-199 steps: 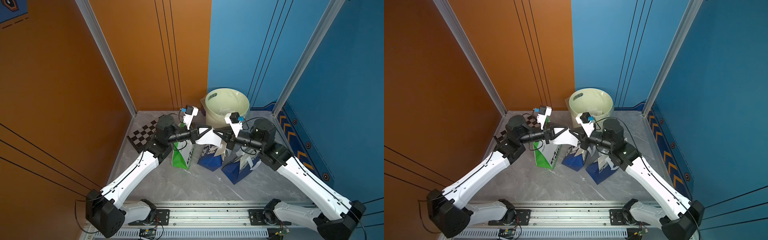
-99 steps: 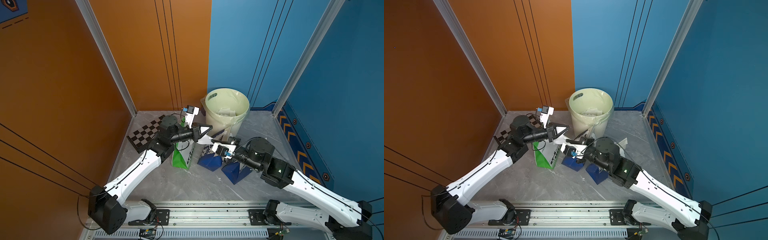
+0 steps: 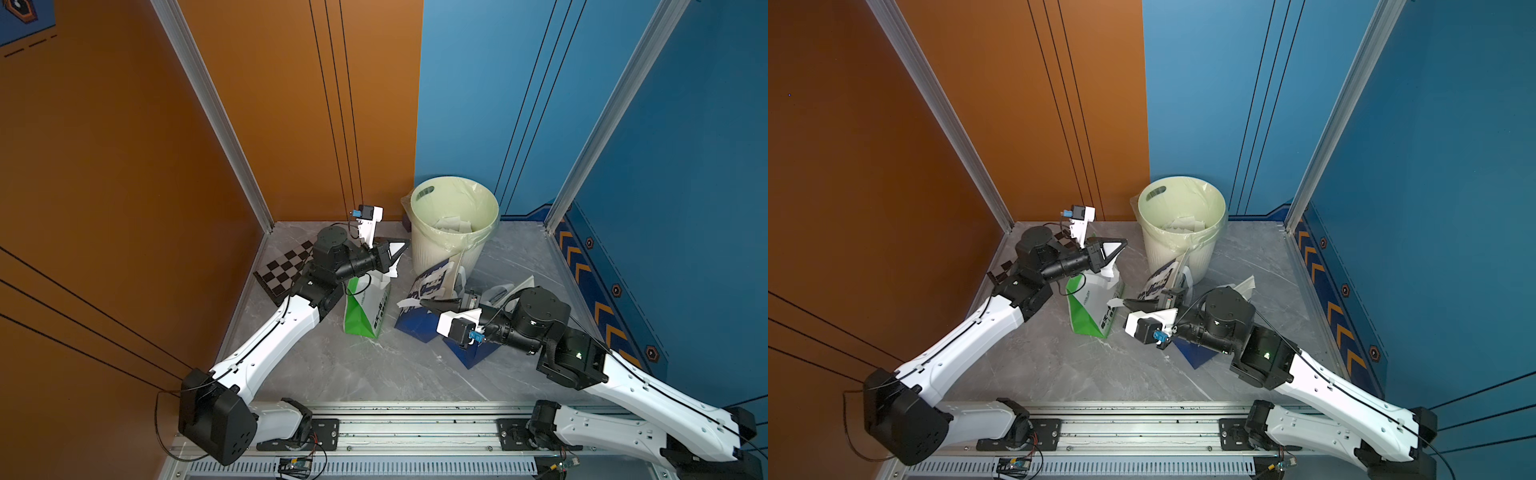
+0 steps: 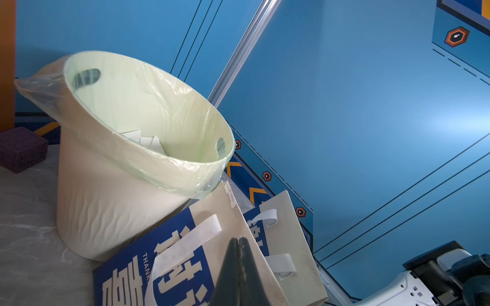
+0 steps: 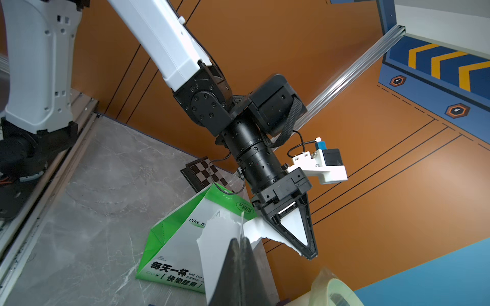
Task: Shred takeout receipts and throw away
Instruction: Place the takeout receipt in the trash bin.
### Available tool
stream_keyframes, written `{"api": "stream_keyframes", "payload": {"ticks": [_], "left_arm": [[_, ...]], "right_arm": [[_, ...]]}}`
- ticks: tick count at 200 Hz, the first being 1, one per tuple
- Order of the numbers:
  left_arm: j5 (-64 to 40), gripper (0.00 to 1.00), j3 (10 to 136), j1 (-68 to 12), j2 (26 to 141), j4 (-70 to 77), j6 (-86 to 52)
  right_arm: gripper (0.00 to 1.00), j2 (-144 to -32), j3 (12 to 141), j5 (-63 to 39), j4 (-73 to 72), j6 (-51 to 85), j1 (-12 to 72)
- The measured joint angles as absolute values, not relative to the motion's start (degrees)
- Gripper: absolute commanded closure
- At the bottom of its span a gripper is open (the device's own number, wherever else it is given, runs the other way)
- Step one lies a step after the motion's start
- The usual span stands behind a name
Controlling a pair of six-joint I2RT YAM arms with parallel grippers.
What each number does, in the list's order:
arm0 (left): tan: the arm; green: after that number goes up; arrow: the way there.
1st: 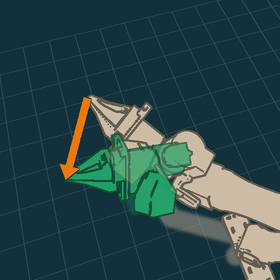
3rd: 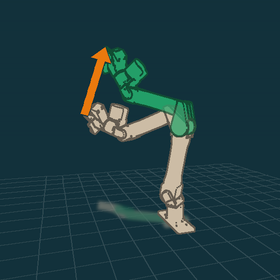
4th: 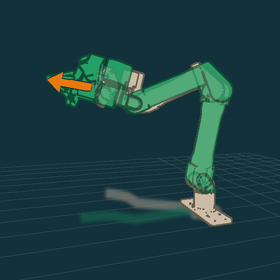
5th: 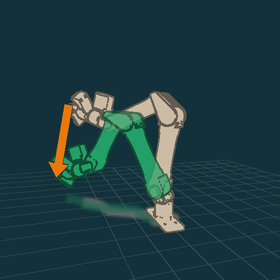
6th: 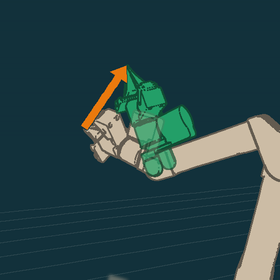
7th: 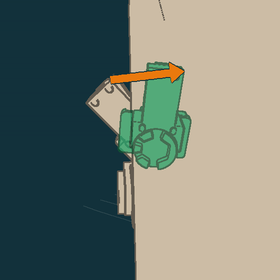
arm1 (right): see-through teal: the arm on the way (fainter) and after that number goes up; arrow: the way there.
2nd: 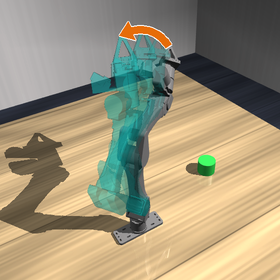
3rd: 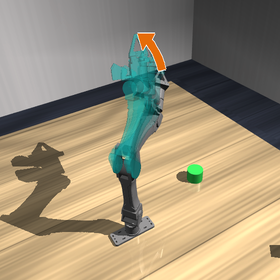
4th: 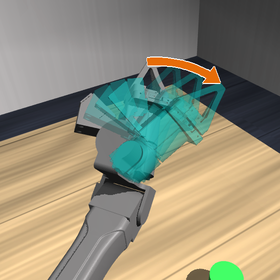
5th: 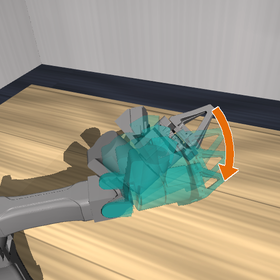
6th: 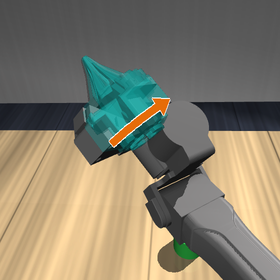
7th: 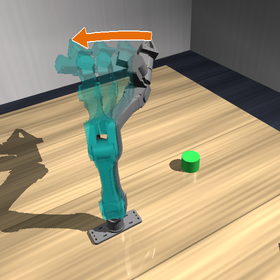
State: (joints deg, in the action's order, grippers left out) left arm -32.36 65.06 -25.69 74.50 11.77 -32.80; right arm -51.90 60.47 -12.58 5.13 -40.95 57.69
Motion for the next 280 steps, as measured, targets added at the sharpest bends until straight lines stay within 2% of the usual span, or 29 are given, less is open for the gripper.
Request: {"api": "stream_keyframes", "payload": {"ticks": [29, 85, 117, 173, 198, 207, 221, 241, 280], "left_arm": [[-31.86, 1.00, 65.17, -25.43, 74.52, 11.68, -32.03], [-27.29, 1.00, 73.28, -29.04, 78.22, 11.05, -23.86], [-22.28, 1.00, 85.06, -31.64, 87.37, 11.38, -15.57], [-16.64, 1.00, 110.43, -32.27, 111.59, 11.53, -7.22], [-15.03, 0.89, 121.49, -32.27, 121.19, 9.74, -6.24], [-14.68, 0.82, 125.14, -32.27, 124.05, 8.60, -5.45], [-14.06, 0.66, 130.04, -32.27, 127.63, 6.35, -4.56], [-13.37, 0.53, 133.03, -32.34, 130.04, 3.11, -3.36], [-13.04, 0.49, 133.03, -32.29, 129.75, -2.02, -1.78]], "right_arm": [[1.00, -51.03, 60.47, -13.98, 3.57, -33.58, 53.43], [1.00, -50.65, 57.39, -5.10, -4.32, -17.78, 40.66], [1.00, -49.23, 56.05, -2.17, -4.71, -13.93, 38.22], [1.00, -43.99, 55.57, -0.08, -4.47, -12.08, 37.87], [1.00, -42.72, 55.05, 0.30, -3.81, -11.90, 37.80], [1.00, -42.44, 54.72, 0.32, -3.57, -11.88, 37.80], [1.00, -42.19, 54.26, 0.30, -3.31, -11.88, 37.69], [1.00, -42.06, 53.87, 0.34, -2.94, -11.88, 37.32], [1.00, -41.50, 53.69, 0.54, -1.89, -11.49, 36.69]]}}
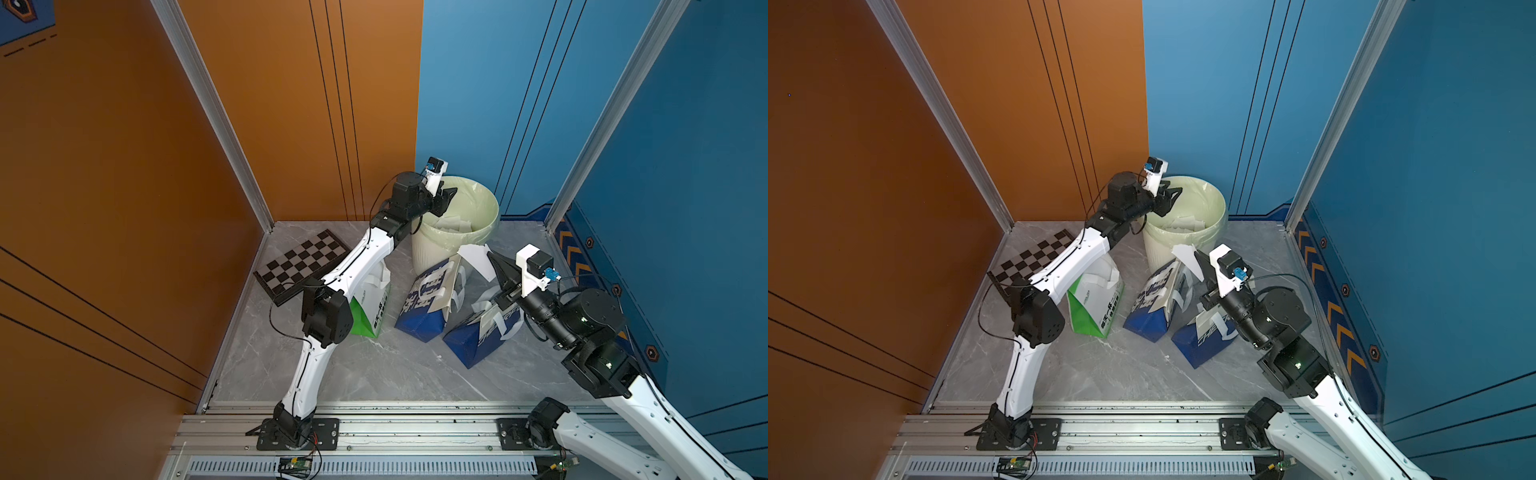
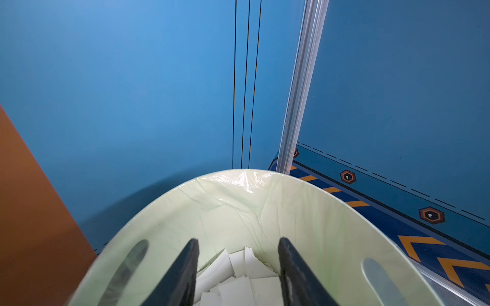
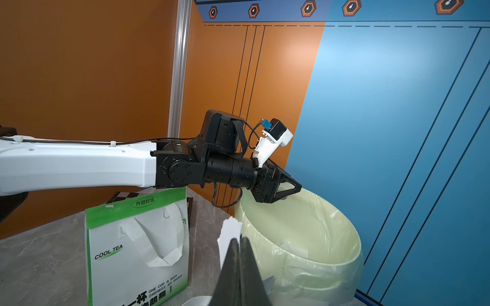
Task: Shred takeout receipts and throw away
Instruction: Place the takeout receipt in the trash bin.
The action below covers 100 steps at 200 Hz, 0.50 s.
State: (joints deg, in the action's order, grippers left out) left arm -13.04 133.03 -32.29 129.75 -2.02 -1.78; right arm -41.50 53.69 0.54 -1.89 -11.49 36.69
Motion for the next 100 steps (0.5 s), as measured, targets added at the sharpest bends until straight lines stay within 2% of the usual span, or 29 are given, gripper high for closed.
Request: {"api": "stream_keyframes", "payload": {"ticks": [43, 100], "left_arm": [[-15.49, 0.48, 125.08, -32.21, 121.19, -4.40, -1.19], [-21.85, 0.46, 98.67, -31.27, 92.90, 2.87, -3.29]], "right_arm": [[1.00, -42.41, 53.69, -0.89, -0.12, -7.11, 32.86], [1.00, -45.67, 53.67, -11.16, -0.89, 1.91, 28.40]]}}
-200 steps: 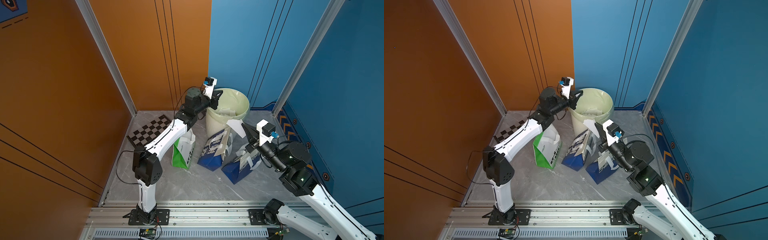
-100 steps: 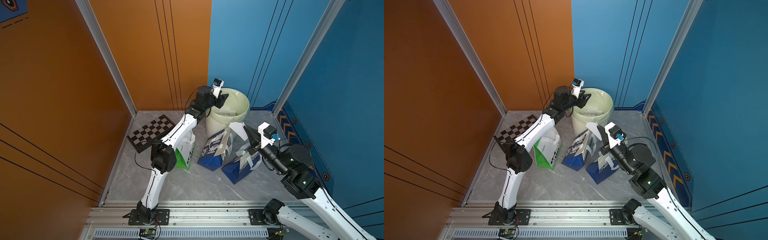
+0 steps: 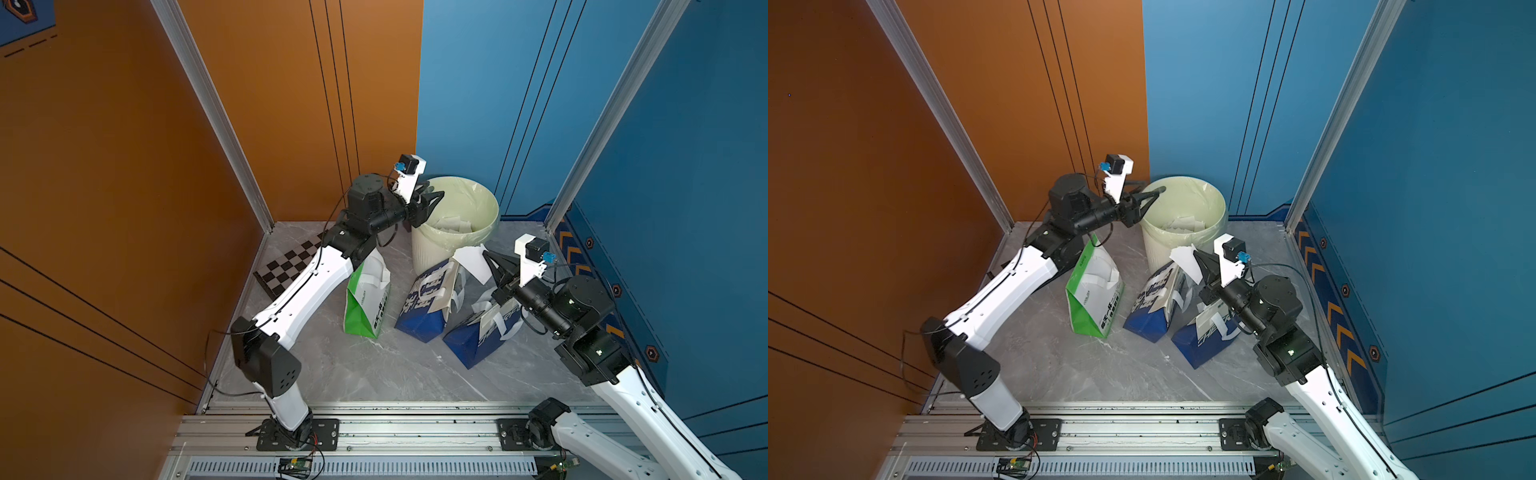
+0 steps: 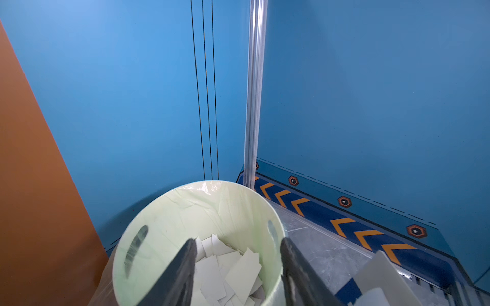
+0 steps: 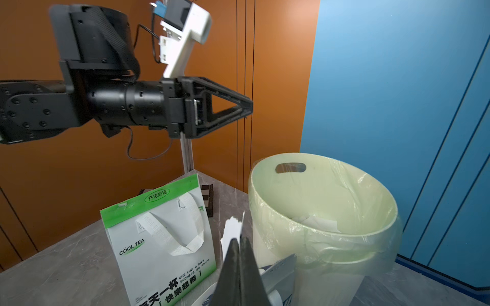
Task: Shred takeout receipts and throw away
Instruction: Place the takeout receipt in the trash bin, then shred the takeout receipt.
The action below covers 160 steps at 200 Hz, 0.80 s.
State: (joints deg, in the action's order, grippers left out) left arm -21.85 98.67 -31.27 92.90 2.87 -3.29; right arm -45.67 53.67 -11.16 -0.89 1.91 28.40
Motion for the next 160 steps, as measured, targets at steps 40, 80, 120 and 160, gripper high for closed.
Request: {"api": "stream_keyframes", "payload": {"ticks": [40, 80, 120, 160], "left_arm": [[-28.16, 0.34, 82.19, -30.81, 80.79, 11.25, -10.13], [-35.27, 0.28, 73.30, -31.40, 77.78, 17.19, -20.95], [-40.36, 0.30, 70.08, -34.02, 76.51, 20.18, -26.26], [-42.72, 0.52, 68.99, -34.63, 76.05, 21.96, -29.36]], "right_arm": [[1.00, -48.16, 53.65, -19.51, -4.49, 7.25, 27.07], [1.00, -51.03, 53.65, -27.11, -9.45, 12.19, 26.98], [1.00, -52.71, 53.60, -30.48, -15.70, 17.43, 26.98], [1.00, -54.94, 53.45, -31.77, -22.44, 22.90, 26.98]]}}
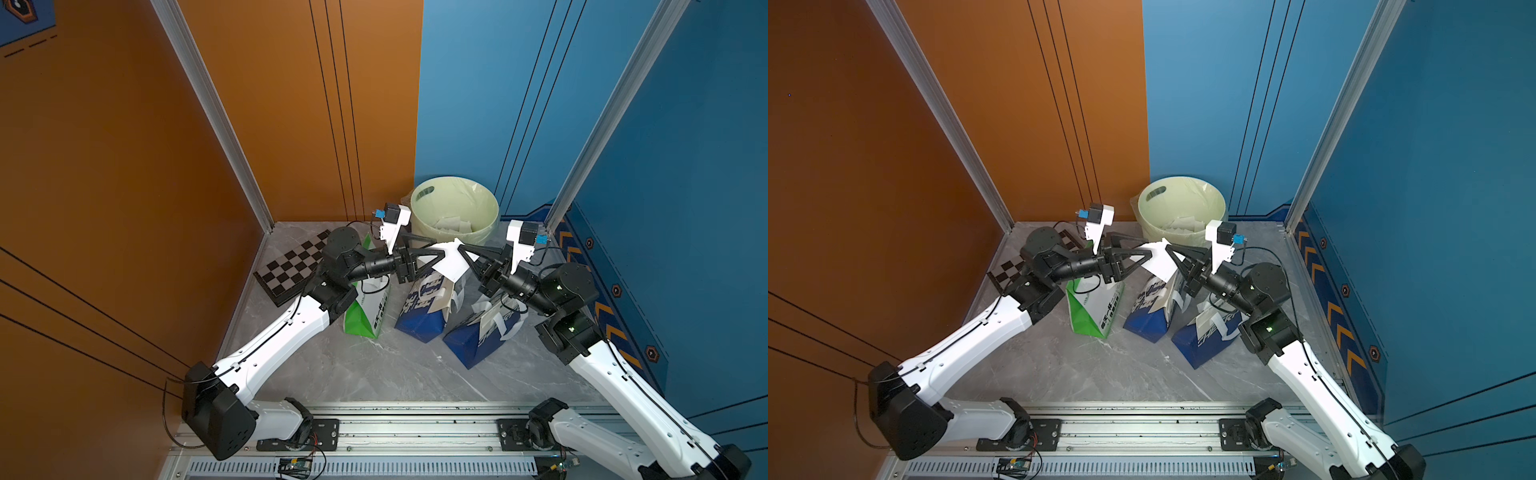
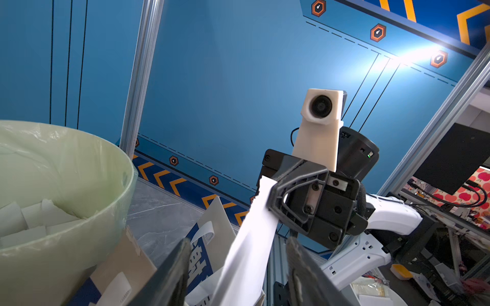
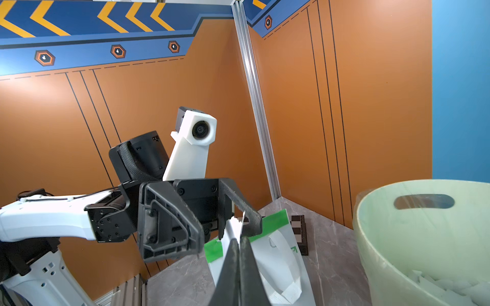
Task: Shred takeout receipts and throw away
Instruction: Shred the takeout receipt.
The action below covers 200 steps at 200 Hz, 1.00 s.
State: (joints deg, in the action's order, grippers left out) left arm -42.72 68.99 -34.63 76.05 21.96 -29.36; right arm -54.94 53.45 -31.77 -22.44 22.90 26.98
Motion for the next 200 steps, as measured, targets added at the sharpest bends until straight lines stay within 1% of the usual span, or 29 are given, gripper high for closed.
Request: {"api": "stream_keyframes", "payload": {"ticks": [19, 28, 54, 82, 88, 97, 102, 121, 133, 147, 160, 200], "left_arm": [[-43.13, 0.67, 68.99, -34.94, 76.05, 22.81, -30.02], [-43.33, 0.77, 68.99, -35.03, 76.05, 22.98, -30.46], [-43.53, 1.00, 68.99, -35.22, 76.05, 23.42, -30.81], [-43.07, 1.00, 68.97, -35.22, 76.05, 23.53, -30.00], [-42.92, 1.00, 68.90, -35.22, 76.05, 23.55, -29.80], [-42.89, 1.00, 68.60, -35.20, 76.05, 23.64, -29.39], [-42.72, 1.00, 68.34, -35.20, 76.05, 23.66, -28.75], [-42.26, 1.00, 66.89, -35.09, 75.66, 22.72, -25.52], [-42.09, 1.00, 66.22, -34.92, 74.98, 20.10, -22.11], [-42.04, 1.00, 65.78, -34.94, 73.78, 16.32, -17.12], [-42.09, 1.00, 65.54, -34.94, 72.31, 12.95, -12.80], [-43.53, 1.00, 65.52, -34.94, 69.04, 5.37, -2.96]], "right_arm": [[1.00, -55.61, 53.01, -31.81, -24.47, 24.51, 26.98], [1.00, -55.70, 52.71, -31.81, -24.97, 24.97, 26.98], [1.00, -55.70, 52.51, -31.81, -25.17, 25.56, 26.98], [1.00, -55.59, 52.51, -31.81, -25.02, 25.34, 26.98], [0.91, -55.51, 52.51, -31.81, -24.84, 25.21, 26.98], [0.75, -55.16, 52.53, -31.79, -23.81, 24.40, 26.98], [0.68, -54.85, 52.53, -31.77, -22.72, 23.99, 26.98], [0.52, -53.32, 52.80, -31.51, -17.58, 20.58, 26.92], [0.45, -52.25, 53.67, -31.24, -13.10, 17.43, 26.94], [0.41, -51.44, 55.57, -30.89, -7.07, 13.87, 26.92], [0.39, -51.27, 57.30, -30.92, -2.57, 11.18, 26.92], [0.39, -52.53, 59.83, -34.37, 5.72, 7.25, 27.44]]}}
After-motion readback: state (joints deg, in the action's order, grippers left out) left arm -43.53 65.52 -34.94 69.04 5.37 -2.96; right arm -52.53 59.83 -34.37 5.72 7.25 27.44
